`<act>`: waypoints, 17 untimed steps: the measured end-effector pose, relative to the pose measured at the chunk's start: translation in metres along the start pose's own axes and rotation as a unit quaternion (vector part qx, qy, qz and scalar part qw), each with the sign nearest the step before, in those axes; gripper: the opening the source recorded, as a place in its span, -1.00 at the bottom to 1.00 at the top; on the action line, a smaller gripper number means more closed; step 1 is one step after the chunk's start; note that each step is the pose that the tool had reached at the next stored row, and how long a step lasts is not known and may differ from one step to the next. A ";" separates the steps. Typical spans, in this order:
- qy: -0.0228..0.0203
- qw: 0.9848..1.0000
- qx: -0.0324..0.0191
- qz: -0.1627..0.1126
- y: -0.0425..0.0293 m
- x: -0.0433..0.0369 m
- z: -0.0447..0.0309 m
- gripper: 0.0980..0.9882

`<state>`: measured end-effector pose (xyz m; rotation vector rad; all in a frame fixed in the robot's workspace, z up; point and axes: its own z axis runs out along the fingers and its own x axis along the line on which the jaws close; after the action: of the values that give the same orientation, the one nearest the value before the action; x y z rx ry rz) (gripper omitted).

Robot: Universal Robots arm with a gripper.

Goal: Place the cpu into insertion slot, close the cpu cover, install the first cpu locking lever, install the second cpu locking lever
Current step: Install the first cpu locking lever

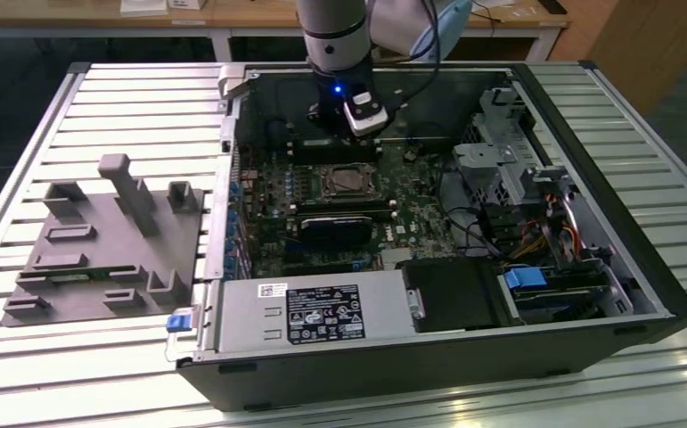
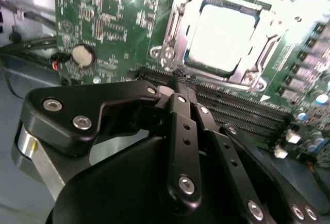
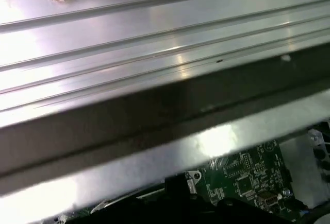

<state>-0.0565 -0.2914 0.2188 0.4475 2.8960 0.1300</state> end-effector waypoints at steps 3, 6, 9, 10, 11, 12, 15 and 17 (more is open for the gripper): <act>0.002 1.000 0.001 0.000 -0.0075 -0.0028 -0.0002 -0.98; 0.007 1.000 0.004 0.000 -0.0153 -0.0058 -0.0004 -0.98; 0.011 1.000 0.007 0.000 -0.0231 -0.0085 -0.0006 -0.98; 0.013 1.000 0.008 0.000 -0.0252 -0.0092 -0.0006 -0.98; 0.015 1.000 0.010 0.000 -0.0267 -0.0097 -0.0007 -0.98; 0.017 1.000 0.011 0.000 -0.0274 -0.0102 -0.0005 -0.98; 0.029 0.999 0.018 0.000 -0.0288 -0.0118 -0.0003 -0.98; 0.037 0.999 0.023 0.000 -0.0296 -0.0127 -0.0002 -0.98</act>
<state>-0.0532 -0.3235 0.2179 0.4616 2.9771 0.0811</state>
